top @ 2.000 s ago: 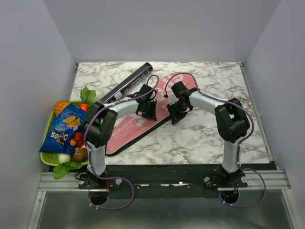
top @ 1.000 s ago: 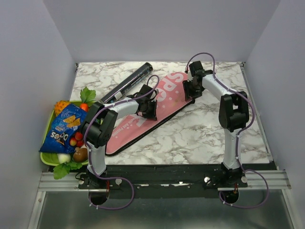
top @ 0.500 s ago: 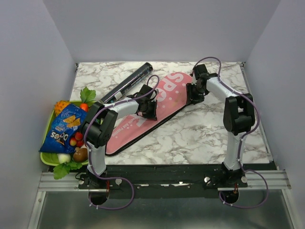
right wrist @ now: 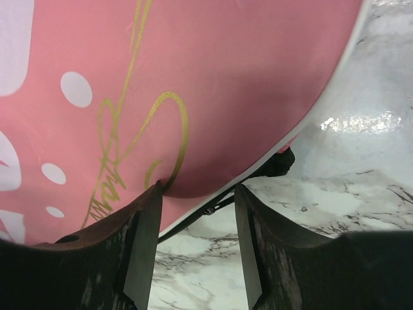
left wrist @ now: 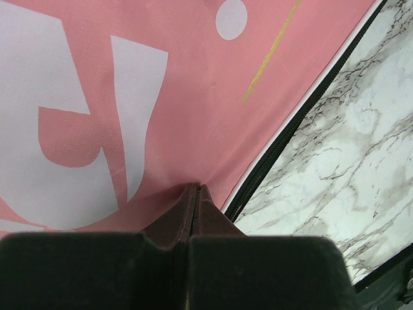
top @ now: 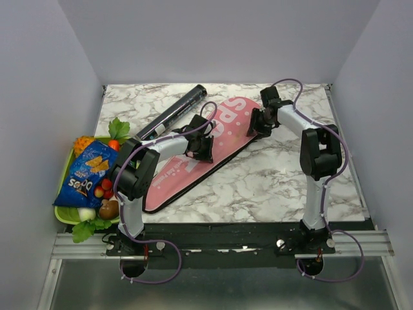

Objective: Pack up the badminton gear

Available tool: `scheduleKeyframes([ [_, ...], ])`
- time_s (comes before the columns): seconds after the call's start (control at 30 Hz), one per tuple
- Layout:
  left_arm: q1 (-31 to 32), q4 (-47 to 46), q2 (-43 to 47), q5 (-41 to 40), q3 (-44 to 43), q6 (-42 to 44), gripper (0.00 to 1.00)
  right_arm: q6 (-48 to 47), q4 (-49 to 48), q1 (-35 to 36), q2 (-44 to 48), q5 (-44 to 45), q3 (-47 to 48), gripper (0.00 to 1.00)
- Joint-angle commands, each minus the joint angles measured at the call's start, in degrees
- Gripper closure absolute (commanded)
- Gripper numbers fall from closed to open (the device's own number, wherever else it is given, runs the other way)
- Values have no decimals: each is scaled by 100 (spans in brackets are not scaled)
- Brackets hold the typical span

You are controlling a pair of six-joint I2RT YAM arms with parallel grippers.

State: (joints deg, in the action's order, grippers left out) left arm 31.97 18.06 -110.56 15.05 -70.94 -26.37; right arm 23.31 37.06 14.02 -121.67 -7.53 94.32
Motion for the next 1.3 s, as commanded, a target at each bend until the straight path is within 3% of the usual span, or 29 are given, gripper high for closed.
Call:
scheduleKeyframes([
  [0.0, 126, 127, -97, -151, 247, 185, 100, 770, -304, -49, -165, 366, 52, 43],
  [0.57, 161, -277, 509, -2, 405, 519, 100, 1809, 73, -198, -700, 375, 147, 45],
  [0.63, 213, -321, 701, -55, 431, 667, 100, 1879, 196, -198, -762, 358, 340, 59],
  [0.67, 266, -339, 772, -89, 449, 712, 100, 1879, 249, -198, -823, 349, 393, 80],
  [0.73, 345, -374, 1026, -256, 493, 922, 96, 1958, 284, -216, -867, 314, 508, 99],
  [1.0, 951, -207, 1538, -1354, 502, 1590, 70, 1581, 188, -242, -754, 85, 526, 99],
  [1.27, 1759, 66, 1265, -2506, 115, 1785, 61, 1141, 196, -242, 142, -116, 438, 99],
])
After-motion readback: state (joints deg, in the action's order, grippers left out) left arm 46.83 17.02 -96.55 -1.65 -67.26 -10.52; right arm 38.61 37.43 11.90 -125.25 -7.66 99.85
